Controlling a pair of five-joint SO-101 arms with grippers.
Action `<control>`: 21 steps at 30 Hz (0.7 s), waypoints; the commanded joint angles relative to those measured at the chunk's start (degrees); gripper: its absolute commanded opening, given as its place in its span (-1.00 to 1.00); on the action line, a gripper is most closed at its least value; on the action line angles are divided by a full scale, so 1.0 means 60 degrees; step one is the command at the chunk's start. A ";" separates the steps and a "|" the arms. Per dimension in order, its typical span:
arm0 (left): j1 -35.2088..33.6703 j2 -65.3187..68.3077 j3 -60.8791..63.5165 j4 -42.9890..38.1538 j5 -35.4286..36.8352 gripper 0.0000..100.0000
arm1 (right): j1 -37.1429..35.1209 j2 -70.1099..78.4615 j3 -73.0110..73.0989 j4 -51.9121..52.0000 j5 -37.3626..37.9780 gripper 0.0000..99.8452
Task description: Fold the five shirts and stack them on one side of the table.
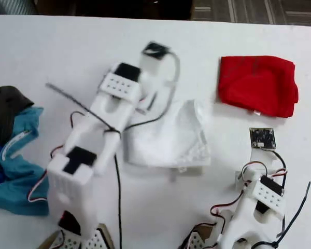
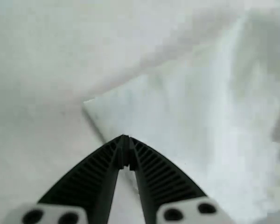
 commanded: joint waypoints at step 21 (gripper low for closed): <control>-0.1363 0.1700 0.0095 -0.2256 0.0029 -0.95 | -0.6879 0.7216 -1.0403 0.2557 -0.3179 -0.96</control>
